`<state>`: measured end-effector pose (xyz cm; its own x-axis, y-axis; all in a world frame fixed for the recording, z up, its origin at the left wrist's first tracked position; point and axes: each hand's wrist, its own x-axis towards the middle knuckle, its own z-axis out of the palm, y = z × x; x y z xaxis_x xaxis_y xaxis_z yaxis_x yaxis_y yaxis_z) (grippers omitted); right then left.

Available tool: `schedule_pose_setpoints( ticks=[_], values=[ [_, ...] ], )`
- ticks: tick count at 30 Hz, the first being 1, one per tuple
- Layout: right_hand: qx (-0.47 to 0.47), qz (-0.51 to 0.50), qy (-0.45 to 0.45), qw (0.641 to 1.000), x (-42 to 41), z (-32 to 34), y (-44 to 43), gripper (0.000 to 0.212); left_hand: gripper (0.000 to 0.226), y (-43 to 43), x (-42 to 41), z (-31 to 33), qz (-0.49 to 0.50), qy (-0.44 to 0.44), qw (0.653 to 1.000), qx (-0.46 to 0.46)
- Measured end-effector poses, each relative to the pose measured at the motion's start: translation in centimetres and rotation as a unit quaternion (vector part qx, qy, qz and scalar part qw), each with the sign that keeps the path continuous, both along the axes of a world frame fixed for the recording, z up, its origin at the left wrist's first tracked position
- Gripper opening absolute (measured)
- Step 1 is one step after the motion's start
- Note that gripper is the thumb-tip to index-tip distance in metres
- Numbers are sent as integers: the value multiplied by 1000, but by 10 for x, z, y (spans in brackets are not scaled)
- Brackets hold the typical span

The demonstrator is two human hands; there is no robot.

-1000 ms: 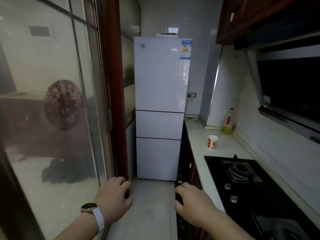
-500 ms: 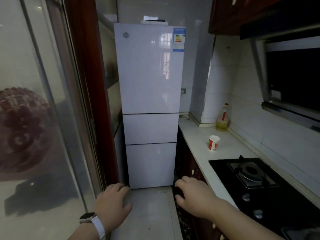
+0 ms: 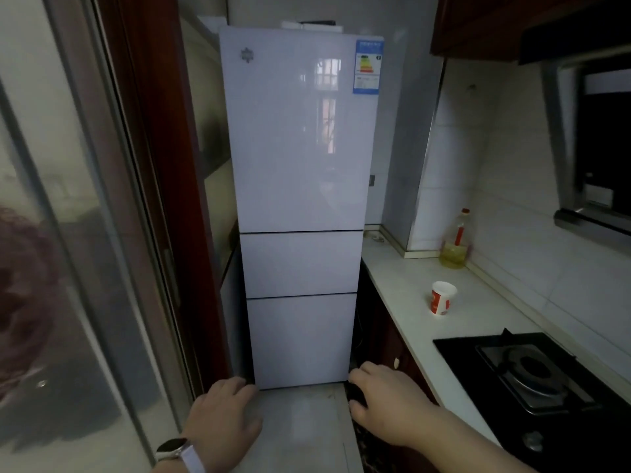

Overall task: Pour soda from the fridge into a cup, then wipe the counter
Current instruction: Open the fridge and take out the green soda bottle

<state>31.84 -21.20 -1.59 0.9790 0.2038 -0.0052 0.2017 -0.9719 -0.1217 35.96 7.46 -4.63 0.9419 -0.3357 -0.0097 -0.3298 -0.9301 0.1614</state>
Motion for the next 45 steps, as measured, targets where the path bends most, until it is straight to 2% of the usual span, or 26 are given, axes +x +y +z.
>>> schedule_pose_setpoints(
  ticks=[10,15,19,24,32,39,42,45],
  values=[
    [55,29,23,998,158,-30,-55,41,52,-60,138,5,27,8,999,46],
    [66,42,32,996,238,-16,-100,45,54,-99,209,24,37,15,997,62],
    [65,47,-1,997,296,4,-126,42,52,-117,251,39,52,0,998,46],
    [80,77,-12,994,350,12,-128,49,52,-115,293,46,80,-6,996,28],
    [56,90,61,993,425,-8,-109,46,50,-106,362,32,128,6,992,6],
    [62,81,34,994,510,2,-89,45,45,-93,471,29,122,-36,991,-43],
    [43,92,19,995,556,20,-72,46,43,-81,523,35,129,-56,983,-115],
    [40,95,-18,995,597,43,-48,43,52,-68,572,47,155,-84,959,-220]
  ],
)
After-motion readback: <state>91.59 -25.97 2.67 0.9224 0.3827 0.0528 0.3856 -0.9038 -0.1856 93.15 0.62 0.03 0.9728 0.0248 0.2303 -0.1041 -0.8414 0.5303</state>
